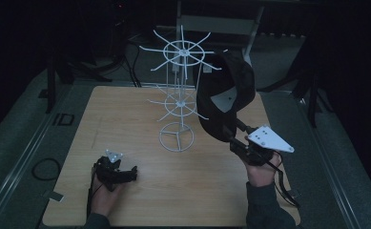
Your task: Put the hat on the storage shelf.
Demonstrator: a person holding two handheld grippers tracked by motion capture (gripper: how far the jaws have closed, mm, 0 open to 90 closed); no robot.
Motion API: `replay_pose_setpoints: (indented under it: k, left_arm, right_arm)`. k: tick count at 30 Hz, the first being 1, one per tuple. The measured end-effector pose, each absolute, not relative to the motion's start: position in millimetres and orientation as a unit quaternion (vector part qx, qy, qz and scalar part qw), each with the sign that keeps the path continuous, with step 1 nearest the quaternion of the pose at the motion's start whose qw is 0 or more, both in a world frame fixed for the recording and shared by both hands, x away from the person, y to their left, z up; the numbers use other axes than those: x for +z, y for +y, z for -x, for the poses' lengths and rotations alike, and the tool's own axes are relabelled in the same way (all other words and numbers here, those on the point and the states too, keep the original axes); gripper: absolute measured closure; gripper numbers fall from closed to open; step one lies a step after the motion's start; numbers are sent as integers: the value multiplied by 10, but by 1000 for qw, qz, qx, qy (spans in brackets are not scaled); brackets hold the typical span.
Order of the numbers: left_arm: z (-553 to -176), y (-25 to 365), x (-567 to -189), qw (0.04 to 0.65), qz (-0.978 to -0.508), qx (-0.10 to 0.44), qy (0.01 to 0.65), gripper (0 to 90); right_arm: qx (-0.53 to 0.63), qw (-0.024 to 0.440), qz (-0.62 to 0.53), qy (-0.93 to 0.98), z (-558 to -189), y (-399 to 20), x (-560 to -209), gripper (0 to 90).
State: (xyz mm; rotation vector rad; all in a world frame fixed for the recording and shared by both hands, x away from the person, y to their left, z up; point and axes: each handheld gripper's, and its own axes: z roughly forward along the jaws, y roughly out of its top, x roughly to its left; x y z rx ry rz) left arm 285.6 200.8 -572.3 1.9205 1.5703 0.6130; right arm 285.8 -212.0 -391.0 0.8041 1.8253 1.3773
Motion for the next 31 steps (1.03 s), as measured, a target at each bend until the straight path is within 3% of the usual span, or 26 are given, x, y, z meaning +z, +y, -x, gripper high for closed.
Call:
replay_pose_setpoints:
  k: [4, 6, 10, 31]
  left_arm:
    - [-2856, 2008, -5723, 289, -719, 230, 588, 2]
    - [-2856, 2008, -5723, 289, -719, 230, 589, 2]
    - [-2856, 2009, -5723, 289, -720, 230, 588, 2]
    - [-2856, 2008, -5723, 289, -719, 230, 588, 2]
  right_arm:
    - [535, 322, -326, 710, -2897, -2126, -3915, 362]
    - [535, 325, -329, 707, -2897, -2120, -3921, 249]
    - [530, 328, -339, 705, -2907, -2122, -3922, 168]
    - [520, 301, -354, 717, -2944, -2193, -4072, 142]
